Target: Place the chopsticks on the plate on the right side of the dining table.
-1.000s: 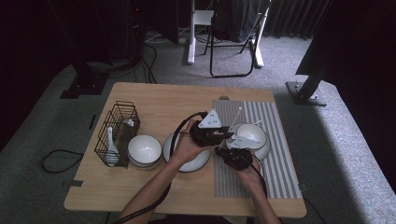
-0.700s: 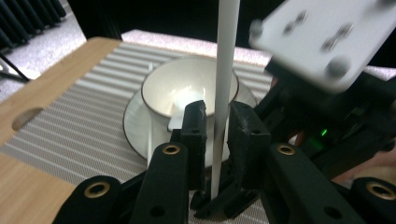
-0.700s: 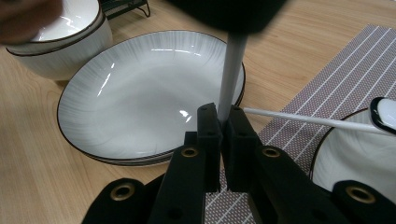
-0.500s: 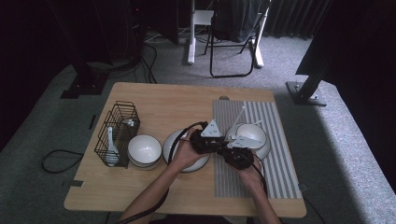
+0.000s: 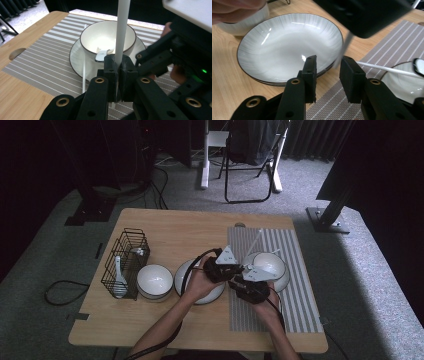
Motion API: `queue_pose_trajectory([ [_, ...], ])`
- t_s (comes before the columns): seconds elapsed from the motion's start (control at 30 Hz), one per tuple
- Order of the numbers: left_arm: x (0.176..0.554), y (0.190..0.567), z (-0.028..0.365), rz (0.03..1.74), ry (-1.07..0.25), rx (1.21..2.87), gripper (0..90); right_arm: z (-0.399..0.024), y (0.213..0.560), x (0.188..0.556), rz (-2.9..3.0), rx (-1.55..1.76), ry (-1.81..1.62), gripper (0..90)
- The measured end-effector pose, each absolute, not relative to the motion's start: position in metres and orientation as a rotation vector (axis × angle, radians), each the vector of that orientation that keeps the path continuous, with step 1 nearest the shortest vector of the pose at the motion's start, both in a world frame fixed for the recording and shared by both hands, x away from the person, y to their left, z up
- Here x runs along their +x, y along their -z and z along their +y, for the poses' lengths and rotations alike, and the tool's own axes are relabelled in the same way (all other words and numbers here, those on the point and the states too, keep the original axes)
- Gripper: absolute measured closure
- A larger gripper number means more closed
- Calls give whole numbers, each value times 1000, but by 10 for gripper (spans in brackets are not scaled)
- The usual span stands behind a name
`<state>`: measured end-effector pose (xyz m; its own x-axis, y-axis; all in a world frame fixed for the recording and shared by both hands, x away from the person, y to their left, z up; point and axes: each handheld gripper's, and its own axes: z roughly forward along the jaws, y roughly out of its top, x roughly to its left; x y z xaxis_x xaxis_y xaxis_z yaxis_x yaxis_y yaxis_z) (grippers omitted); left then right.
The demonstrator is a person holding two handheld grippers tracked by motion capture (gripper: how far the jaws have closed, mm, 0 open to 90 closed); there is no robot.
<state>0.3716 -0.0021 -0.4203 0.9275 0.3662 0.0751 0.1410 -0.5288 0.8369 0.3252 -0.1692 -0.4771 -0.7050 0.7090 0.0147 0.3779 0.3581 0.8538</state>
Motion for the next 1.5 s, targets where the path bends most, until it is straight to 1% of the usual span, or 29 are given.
queue_pose_trajectory([
  [0.67, 379, 433, -5, 430, -228, 2080, 866, -154, 474, 316, 2289, 820, -1297, 657],
  [0.77, 379, 433, -4, 428, -232, 2082, 866, -154, 474, 316, 2288, 817, -1295, 650],
  [1.0, 382, 432, 1, 439, -250, 2086, 866, -156, 476, 315, 2288, 808, -1242, 602],
  [1.5, 399, 436, 8, 456, -309, 2106, 866, -169, 484, 311, 2294, 835, -1190, 576],
])
